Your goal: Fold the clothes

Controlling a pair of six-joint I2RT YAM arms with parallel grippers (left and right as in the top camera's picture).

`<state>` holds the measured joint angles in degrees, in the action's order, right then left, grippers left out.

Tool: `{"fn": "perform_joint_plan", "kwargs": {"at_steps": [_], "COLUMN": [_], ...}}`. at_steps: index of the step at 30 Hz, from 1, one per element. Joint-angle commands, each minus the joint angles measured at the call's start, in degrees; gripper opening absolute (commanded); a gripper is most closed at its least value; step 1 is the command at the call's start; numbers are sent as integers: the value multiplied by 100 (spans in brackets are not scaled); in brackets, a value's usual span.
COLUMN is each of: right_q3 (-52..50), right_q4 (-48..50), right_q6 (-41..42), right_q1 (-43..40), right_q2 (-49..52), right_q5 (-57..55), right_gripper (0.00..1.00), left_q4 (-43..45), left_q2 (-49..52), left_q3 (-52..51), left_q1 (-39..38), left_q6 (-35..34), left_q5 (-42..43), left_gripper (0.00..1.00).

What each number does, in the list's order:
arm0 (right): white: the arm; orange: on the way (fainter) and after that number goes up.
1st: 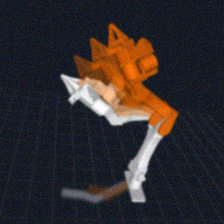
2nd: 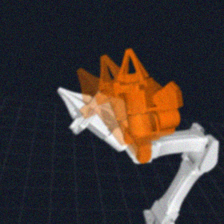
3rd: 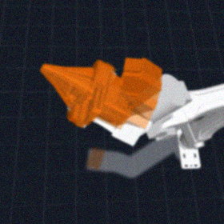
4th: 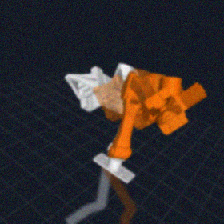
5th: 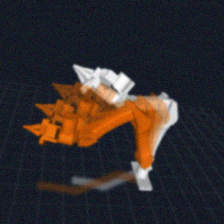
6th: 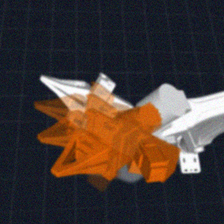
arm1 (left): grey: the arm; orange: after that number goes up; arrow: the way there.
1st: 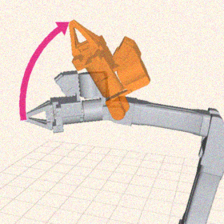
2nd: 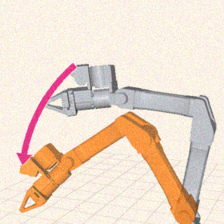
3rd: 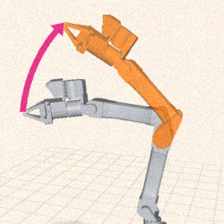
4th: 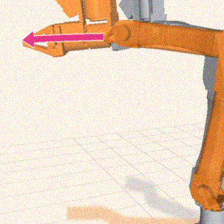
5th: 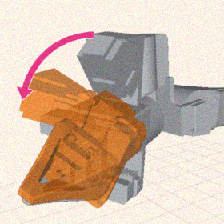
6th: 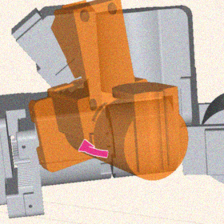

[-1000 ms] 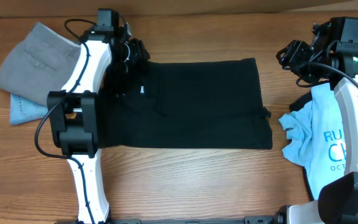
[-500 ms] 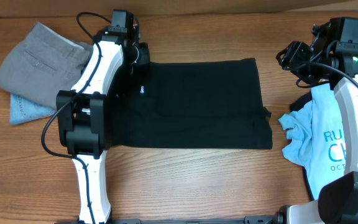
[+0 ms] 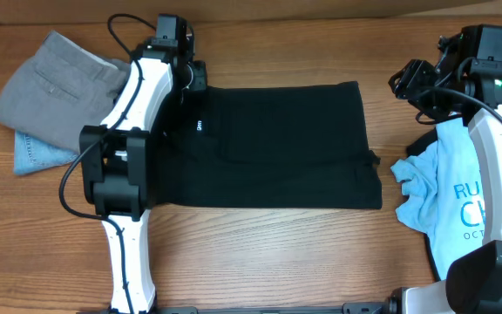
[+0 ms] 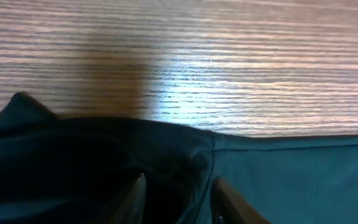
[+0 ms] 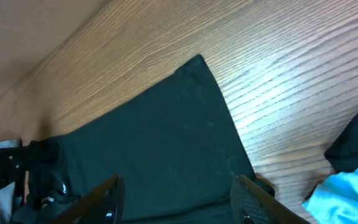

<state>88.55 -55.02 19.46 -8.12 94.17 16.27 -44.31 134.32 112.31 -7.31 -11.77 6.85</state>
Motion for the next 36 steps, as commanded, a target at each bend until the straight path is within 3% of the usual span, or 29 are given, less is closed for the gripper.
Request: {"fn": "perform_joint_plan", "kwargs": {"at_steps": [1, 3, 14, 21, 28, 36], "right_q3": [76, 76, 66, 66, 66, 66], "right_q4": [15, 15, 356, 1211, 2140, 2938], "right_q6": [4, 4, -20, -17, -24, -210], "right_q1": [13, 13, 13, 13, 13, 17], "right_q2": [15, 15, 26, 400, 1414, 2509], "right_q5": [-37, -37, -304, -378, -330, 446], "right_gripper": [58, 58, 59, 59, 58, 57], "left_q4": [-46, -85, -363, -876, -1508, -2004], "left_q2": [302, 319, 238, 238, 238, 238], "left_q3": [28, 28, 621, 1333, 1880, 2094], "left_q1": [-92, -98, -31, -17, -17, -26], "left_q6": [151, 151, 153, 201, 284, 435], "left_q5": [74, 66, 13, -111, -173, -201], "left_gripper": [28, 18, 4, 4, 4, 6]}}
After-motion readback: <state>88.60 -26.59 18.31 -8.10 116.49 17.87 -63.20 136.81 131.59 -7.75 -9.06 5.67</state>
